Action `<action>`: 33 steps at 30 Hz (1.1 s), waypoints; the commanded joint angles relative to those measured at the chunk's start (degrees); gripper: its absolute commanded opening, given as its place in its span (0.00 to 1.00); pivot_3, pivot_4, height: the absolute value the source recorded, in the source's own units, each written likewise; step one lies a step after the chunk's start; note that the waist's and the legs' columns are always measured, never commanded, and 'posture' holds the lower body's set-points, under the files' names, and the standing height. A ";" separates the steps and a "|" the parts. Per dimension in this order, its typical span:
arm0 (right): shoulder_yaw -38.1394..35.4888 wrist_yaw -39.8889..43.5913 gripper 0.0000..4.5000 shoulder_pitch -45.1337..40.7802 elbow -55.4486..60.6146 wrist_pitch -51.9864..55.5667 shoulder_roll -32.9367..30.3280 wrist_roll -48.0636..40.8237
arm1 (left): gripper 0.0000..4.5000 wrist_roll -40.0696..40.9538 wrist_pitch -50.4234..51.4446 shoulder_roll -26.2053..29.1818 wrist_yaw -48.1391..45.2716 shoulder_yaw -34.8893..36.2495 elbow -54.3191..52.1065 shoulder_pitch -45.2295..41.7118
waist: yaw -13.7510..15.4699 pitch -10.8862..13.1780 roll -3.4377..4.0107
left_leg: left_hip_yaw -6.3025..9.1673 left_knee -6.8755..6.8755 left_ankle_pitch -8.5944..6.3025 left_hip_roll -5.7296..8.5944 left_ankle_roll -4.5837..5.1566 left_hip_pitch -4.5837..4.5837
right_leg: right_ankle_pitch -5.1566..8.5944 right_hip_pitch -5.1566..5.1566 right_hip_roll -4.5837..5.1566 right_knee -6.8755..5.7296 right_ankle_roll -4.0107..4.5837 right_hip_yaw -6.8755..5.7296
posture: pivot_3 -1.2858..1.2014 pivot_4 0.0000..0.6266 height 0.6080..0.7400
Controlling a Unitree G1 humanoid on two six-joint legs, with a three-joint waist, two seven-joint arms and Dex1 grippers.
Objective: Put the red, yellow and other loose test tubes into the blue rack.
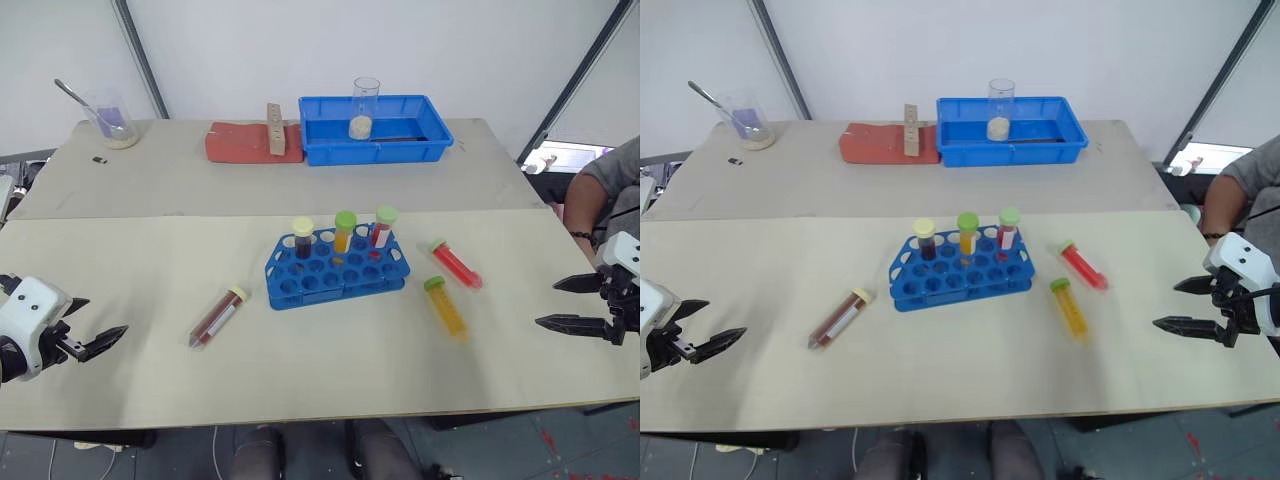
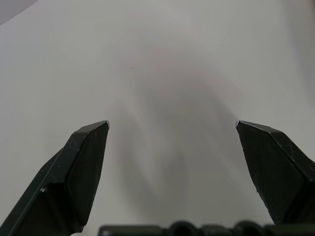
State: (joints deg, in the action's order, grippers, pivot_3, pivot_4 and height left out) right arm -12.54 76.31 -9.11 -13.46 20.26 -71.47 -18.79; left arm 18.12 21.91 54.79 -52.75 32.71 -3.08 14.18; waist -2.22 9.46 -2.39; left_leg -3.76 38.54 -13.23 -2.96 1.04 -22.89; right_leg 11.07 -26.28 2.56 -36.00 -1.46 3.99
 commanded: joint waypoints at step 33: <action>7.87 -8.18 1.00 -20.69 8.11 12.85 6.94 1.25 | 0.98 18.16 10.54 -0.90 -2.76 -17.63 -32.02 -17.39 | 0.09 0.00 0.02 | 0.02 0.17 0.01 0.01 0.01 -0.01 | -0.05 0.08 -0.07 -0.11 -0.07 0.03 | 0.52 0.24 0.91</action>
State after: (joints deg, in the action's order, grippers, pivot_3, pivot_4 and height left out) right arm -6.53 70.27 -26.52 -6.17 29.12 -64.42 -19.24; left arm 34.34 31.06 53.92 -56.57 17.05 -32.77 -0.47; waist -2.13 9.46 -2.37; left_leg -3.74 38.71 -13.23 -2.94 1.04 -22.91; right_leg 11.02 -26.20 2.49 -36.12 -1.53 4.04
